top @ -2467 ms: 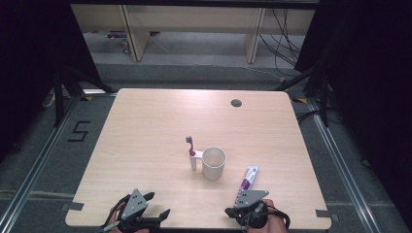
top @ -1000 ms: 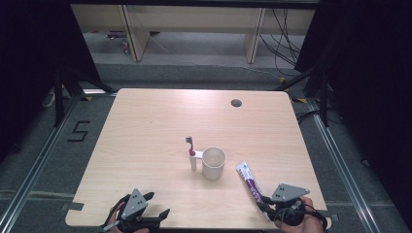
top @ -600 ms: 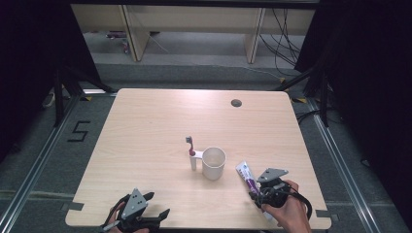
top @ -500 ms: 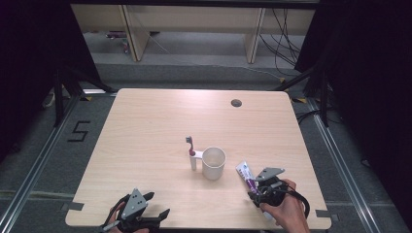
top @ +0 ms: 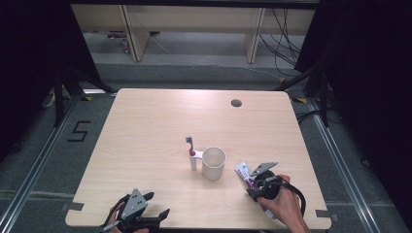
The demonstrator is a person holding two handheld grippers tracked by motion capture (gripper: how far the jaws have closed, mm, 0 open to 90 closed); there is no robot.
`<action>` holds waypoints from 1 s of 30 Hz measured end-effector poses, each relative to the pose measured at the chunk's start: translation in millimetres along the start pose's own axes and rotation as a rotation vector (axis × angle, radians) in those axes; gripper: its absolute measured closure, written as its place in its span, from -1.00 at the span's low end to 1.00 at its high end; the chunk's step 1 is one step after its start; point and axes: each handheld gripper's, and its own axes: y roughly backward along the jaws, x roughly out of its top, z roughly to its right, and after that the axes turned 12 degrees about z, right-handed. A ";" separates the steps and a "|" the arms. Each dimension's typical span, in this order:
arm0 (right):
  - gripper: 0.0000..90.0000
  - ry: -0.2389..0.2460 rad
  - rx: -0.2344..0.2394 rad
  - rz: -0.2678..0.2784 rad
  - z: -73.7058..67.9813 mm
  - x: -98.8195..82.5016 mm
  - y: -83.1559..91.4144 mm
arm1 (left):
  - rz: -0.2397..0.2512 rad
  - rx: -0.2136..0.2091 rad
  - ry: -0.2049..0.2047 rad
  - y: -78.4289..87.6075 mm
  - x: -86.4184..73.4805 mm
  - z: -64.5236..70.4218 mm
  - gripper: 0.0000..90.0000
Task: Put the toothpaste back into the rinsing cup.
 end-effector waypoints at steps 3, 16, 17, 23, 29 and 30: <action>0.26 -0.011 0.013 -0.021 2.2 0.8 -1.4 | 0.009 -0.002 0.003 -0.2 0.3 0.5 -0.50; 0.30 0.018 0.063 -0.106 11.2 11.1 -7.6 | 0.006 -0.004 0.003 -0.4 0.0 0.9 -0.49; 0.31 0.028 0.069 -0.108 11.9 12.0 -8.2 | -0.002 -0.005 -0.005 0.1 0.1 0.3 -0.49; 0.33 0.038 0.072 -0.149 11.5 16.7 -9.6 | -0.005 -0.006 -0.003 -0.7 -0.5 0.3 -0.49; 0.37 0.059 0.075 -0.182 12.7 21.1 -10.4 | 0.001 -0.011 -0.001 -0.8 -0.6 -0.4 -0.49; 0.39 0.065 0.075 -0.182 13.5 21.7 -10.7 | 0.000 -0.008 -0.003 -1.1 -0.7 -0.7 -0.49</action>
